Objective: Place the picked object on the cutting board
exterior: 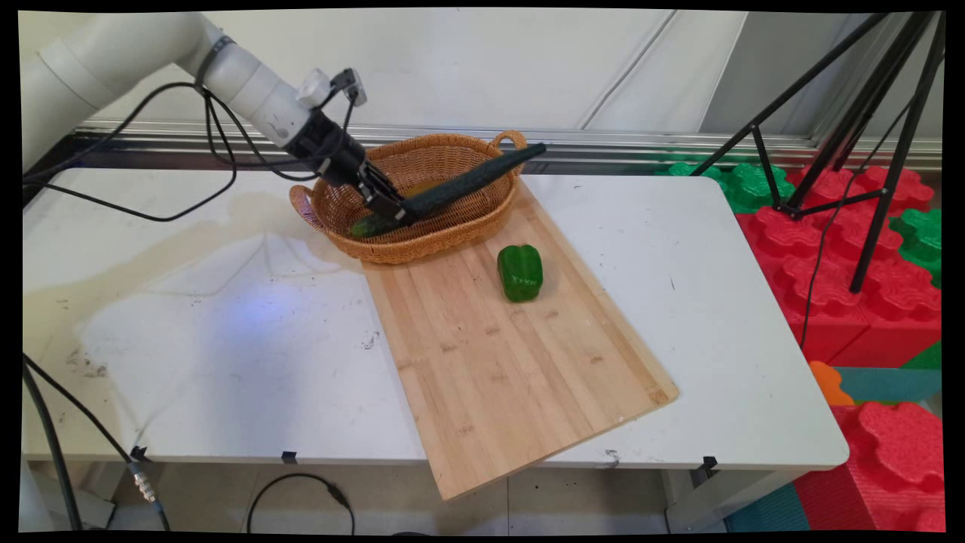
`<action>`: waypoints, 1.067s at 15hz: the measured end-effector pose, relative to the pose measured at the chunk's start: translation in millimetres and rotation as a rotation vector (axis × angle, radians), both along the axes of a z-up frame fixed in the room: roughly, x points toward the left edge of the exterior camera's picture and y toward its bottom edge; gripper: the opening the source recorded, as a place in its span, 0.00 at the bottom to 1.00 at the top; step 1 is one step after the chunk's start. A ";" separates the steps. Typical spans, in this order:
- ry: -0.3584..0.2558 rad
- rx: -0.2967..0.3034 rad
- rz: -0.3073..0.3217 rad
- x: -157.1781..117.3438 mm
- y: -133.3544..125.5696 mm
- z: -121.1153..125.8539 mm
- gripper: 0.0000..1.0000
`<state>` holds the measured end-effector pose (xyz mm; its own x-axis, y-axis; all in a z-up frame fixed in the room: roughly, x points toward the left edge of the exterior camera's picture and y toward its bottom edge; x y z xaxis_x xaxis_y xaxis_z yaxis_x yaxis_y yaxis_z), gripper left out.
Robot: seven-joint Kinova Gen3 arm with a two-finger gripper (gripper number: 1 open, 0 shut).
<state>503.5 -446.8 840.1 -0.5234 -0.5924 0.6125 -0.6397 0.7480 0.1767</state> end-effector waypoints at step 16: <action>0.086 -0.045 -0.161 -33.7 90.9 98.9 0.00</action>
